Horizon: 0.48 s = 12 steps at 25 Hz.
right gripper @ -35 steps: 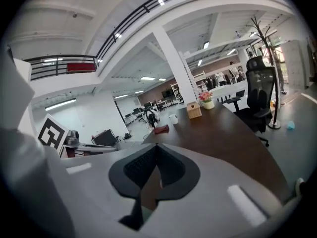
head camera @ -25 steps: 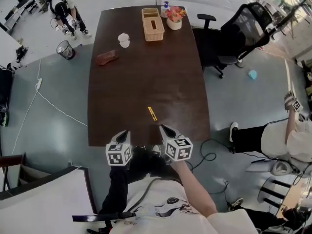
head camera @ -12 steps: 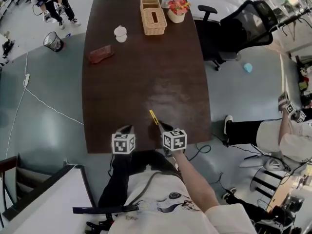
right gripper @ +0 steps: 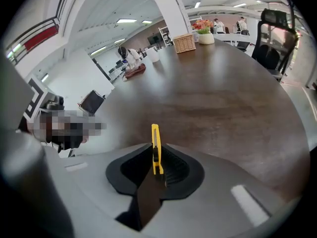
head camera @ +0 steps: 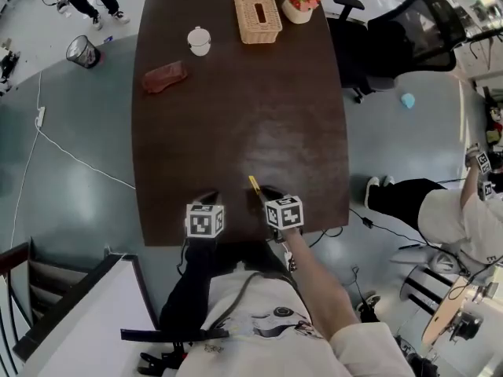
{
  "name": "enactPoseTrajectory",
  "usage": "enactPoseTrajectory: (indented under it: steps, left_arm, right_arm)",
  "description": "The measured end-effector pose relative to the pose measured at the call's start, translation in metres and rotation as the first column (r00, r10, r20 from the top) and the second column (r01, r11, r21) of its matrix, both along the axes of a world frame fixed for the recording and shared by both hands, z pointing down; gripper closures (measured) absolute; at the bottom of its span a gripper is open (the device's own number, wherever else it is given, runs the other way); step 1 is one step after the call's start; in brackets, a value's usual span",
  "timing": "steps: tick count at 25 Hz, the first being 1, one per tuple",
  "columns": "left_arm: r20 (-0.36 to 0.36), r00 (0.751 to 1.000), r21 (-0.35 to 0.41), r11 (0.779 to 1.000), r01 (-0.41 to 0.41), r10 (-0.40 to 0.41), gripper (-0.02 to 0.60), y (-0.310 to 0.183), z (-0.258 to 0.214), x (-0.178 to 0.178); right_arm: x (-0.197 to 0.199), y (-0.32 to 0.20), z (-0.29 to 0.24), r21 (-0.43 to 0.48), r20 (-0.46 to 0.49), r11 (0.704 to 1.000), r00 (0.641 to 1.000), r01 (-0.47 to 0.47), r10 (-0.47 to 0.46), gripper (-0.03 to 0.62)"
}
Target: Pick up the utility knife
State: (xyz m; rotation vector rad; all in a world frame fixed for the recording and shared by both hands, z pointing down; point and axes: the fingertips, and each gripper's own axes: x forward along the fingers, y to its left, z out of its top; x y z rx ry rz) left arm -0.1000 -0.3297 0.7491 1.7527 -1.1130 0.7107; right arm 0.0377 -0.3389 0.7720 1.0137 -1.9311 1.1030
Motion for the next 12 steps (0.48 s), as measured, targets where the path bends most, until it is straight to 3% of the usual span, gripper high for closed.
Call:
enactPoseTrajectory:
  steps: [12]
  left_arm:
    - [-0.004, 1.0, -0.005, 1.0, -0.009, 0.009, 0.583, 0.0044, -0.0009, -0.0081]
  right_arm:
    - [-0.0022, -0.0016, 0.0073, 0.012, -0.014, 1.0, 1.0, 0.028, -0.028, 0.524]
